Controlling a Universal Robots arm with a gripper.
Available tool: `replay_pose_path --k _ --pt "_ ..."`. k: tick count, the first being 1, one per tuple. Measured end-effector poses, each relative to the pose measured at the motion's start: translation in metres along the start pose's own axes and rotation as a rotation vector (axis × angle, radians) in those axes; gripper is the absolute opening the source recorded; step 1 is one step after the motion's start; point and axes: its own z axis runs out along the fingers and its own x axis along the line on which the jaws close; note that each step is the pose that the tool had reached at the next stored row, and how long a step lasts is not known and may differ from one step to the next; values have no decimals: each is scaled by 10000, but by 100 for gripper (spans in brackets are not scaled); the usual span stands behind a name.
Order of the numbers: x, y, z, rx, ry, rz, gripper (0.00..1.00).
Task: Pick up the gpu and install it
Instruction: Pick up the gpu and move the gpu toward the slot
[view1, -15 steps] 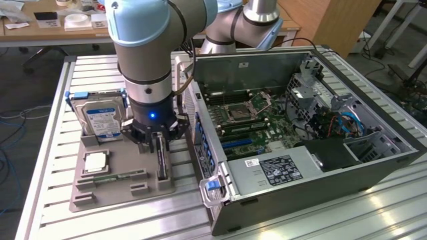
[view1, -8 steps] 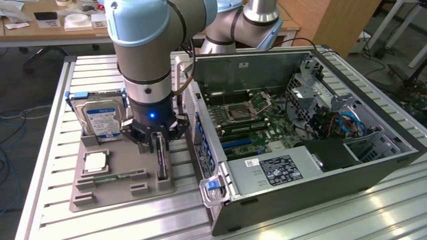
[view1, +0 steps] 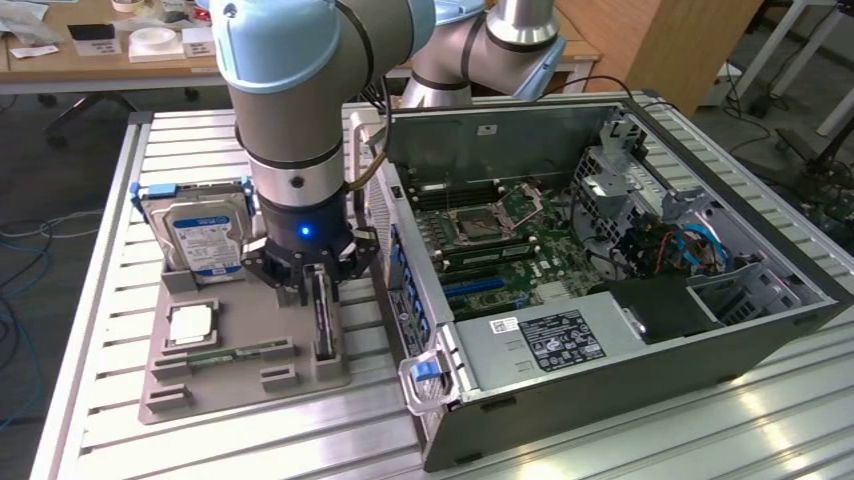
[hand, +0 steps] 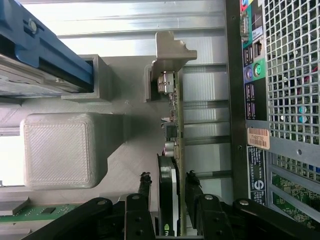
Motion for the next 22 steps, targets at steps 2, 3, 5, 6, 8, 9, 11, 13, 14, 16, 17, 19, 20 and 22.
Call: replay_pose_path --k 2,3,5,6,8,9,11,13,14,16,17,19,20,22 --pt "2 0 0 1 1 1 42" --pt "2 0 0 1 1 0 42" --pt "2 0 0 0 0 0 42" --pt "2 0 0 0 0 0 42" --pt "2 0 0 0 1 0 42" --pt "2 0 0 0 0 0 42" --pt "2 0 0 0 0 0 42" --pt "2 0 0 0 0 0 34" --pt "2 0 -1 0 3 -1 34" --pt "2 0 0 0 1 0 27" --pt "2 0 0 1 0 0 27" --pt "2 0 0 0 1 0 27" --pt "2 0 0 1 1 0 27" --pt "2 0 0 1 1 0 27"
